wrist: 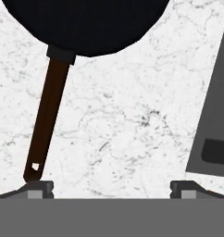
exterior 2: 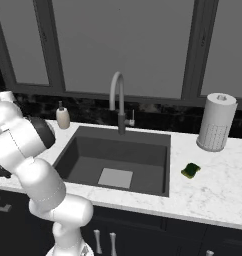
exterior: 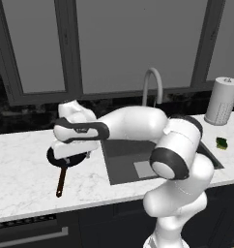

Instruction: Pick the pan and sponge and place them into the sink. Then turn on the water.

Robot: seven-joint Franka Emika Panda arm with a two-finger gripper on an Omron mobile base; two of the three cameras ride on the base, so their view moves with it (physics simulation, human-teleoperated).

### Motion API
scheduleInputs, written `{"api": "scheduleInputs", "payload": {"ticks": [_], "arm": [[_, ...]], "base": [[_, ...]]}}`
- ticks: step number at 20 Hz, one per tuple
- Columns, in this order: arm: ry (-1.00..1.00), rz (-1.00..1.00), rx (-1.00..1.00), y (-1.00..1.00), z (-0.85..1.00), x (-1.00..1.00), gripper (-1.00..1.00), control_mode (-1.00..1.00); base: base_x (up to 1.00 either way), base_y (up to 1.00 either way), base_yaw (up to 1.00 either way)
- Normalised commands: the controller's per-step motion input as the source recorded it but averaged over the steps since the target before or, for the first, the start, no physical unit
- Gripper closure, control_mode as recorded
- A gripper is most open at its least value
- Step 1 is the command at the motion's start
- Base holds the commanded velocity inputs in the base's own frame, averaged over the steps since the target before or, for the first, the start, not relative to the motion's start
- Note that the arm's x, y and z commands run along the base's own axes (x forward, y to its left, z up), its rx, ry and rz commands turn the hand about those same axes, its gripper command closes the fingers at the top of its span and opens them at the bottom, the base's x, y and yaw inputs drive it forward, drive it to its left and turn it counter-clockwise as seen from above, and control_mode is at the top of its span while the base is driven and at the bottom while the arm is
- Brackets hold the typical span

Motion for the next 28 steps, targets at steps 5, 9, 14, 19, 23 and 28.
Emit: {"api": "scheduleInputs", "payload": {"ticks": [5, 9, 14, 19, 23, 28], "arm": [[-0.01, 0.0, 0.07, 0.36, -0.26, 0.15, -1.0, -1.0], [0.0, 0.0, 0.01, 0.38, -0.35, 0.23, -1.0, -1.0], [0.0, 0.0, 0.0, 0.36, -0.33, 0.16, -1.0, -1.0], [0.0, 0.0, 0.0, 0.18, -0.22, 0.12, -1.0, -1.0], [0.0, 0.0, 0.0, 0.03, -0.25, 0.12, -1.0, -1.0], [0.0, 0.0, 0.0, 0.0, -0.3, 0.08, -1.0, -1.0]], "base": [[0.0, 0.0, 0.0], [0.0, 0.0, 0.0], [0.0, 0.0, 0.0], [0.0, 0.0, 0.0], [0.0, 0.0, 0.0], [0.0, 0.0, 0.0]]}}
